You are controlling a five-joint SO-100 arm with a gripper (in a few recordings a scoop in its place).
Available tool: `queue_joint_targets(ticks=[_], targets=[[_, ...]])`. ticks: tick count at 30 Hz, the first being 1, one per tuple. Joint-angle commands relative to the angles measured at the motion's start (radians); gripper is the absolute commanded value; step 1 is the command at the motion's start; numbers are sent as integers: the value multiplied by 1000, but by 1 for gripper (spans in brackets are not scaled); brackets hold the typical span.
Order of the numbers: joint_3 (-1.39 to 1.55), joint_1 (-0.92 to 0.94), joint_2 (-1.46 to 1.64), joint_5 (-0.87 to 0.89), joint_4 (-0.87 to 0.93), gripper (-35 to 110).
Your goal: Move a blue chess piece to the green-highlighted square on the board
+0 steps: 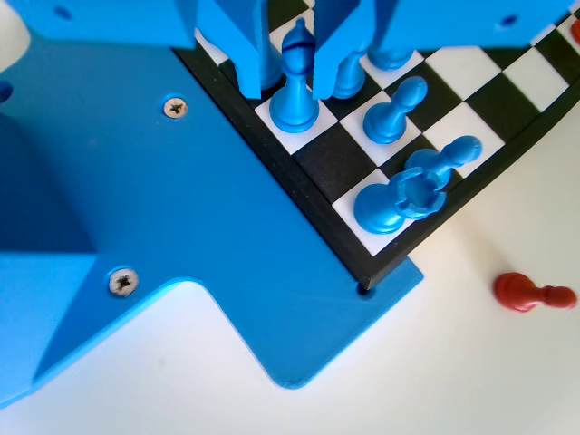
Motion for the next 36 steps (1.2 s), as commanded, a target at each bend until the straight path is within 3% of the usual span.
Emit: queue_joint_targets(ticks=[1,28,36], targets=[[-44,20,5,-25,2,9],[-66,23,-8,-35,11,1],[-187,31,-5,-12,183,1]])
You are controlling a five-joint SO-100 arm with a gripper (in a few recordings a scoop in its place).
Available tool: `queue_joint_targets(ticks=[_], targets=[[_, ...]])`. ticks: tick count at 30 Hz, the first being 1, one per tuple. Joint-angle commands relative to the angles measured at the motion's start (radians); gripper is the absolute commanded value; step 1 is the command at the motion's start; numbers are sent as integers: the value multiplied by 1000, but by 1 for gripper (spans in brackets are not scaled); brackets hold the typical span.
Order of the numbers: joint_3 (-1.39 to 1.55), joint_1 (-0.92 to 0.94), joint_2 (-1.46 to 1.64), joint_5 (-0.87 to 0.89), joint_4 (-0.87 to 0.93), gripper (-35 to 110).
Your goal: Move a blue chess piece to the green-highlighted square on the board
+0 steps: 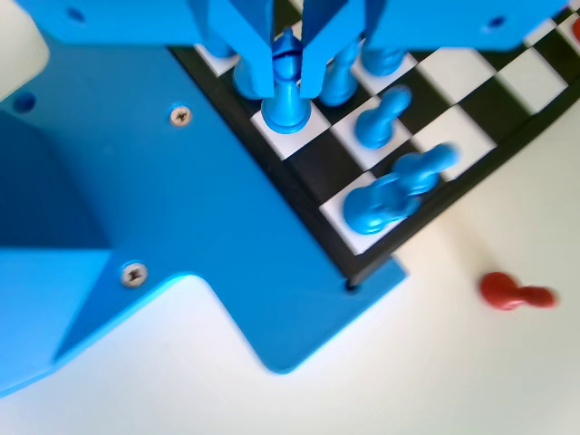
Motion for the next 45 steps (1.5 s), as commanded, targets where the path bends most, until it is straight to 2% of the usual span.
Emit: queue_joint_targets(ticks=[1,12,16,22,28,33,39,45], targets=[[-89,14,20,14,77,1],[-333,-9,43,86,390,1],[-407,-72,32,210,453,1],[-456,-202,32,489,469,1],[-440,-298,32,769,356,1],[-368,-331,32,917,212,1],[-239,-344,32,965,51,1],[-144,-359,29,979,-38,1]])
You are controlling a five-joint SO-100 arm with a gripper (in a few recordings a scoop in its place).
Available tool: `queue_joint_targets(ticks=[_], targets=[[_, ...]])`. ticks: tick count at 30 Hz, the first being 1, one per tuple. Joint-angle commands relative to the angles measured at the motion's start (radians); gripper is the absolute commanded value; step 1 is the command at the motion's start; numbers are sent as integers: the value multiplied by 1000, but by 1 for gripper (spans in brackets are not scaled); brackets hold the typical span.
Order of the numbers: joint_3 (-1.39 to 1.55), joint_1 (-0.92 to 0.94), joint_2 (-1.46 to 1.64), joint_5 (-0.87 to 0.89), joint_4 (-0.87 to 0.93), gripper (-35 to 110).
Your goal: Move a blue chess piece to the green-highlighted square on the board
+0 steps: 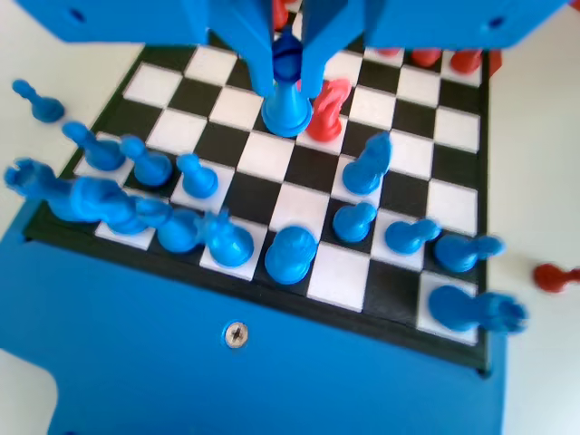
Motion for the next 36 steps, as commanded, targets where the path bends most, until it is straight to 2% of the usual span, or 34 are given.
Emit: queue_joint_targets(ticks=[1,19,36], targets=[[26,-31,25,6,-41,1],[-144,-101,-175,167,14,1],[-127,-80,-236,146,-54,1]])
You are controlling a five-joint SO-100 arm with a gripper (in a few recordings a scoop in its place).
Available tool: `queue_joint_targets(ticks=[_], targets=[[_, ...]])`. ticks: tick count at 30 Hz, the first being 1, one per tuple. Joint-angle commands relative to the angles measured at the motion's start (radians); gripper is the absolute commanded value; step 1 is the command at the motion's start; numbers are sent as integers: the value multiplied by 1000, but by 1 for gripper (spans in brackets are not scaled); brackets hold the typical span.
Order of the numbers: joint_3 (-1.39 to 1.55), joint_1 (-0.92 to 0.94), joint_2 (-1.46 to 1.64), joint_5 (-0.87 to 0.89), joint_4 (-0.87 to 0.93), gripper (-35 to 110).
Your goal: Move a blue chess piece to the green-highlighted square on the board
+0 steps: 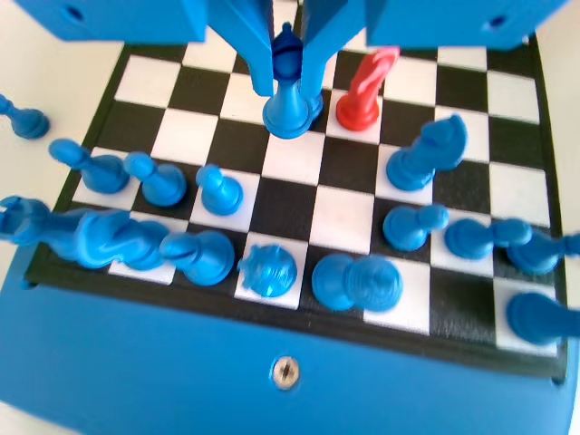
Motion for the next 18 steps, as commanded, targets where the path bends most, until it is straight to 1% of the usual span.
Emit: queue_joint_targets(ticks=[1,7,18], targets=[[15,-2,17,-18,-9,1],[57,3,17,-38,-44,1],[74,3,17,-43,-57,1]])
